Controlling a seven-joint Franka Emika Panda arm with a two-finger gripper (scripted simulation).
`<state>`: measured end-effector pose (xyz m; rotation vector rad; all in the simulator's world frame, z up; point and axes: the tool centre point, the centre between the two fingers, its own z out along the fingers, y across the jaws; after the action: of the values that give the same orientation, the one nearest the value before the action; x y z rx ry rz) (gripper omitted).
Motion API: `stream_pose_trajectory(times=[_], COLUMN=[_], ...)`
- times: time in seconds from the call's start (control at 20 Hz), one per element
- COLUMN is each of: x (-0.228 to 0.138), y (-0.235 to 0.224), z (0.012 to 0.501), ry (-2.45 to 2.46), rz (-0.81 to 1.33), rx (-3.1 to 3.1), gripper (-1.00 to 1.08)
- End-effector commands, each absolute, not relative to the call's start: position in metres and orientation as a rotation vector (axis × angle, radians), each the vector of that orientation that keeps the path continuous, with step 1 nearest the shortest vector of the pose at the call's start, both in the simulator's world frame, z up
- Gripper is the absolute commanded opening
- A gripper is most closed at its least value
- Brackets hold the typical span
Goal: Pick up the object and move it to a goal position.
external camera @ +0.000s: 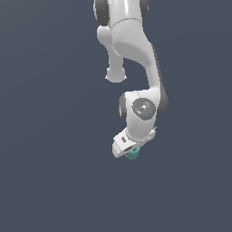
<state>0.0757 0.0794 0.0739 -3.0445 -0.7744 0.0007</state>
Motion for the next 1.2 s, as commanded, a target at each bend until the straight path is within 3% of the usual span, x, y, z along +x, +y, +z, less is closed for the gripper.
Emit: stream_pose_trajectory(times=[0.0, 0.6, 1.15], x=[0.076, 0.067, 0.029], y=[0.079, 0.069, 0.021], z=[0.074, 0.085, 0.134], ry=[-0.774, -0.774, -0.774], rz=[0.000, 0.000, 0.001], rx=[-3.045, -3.045, -3.045], gripper=[-1.00, -1.00, -1.00])
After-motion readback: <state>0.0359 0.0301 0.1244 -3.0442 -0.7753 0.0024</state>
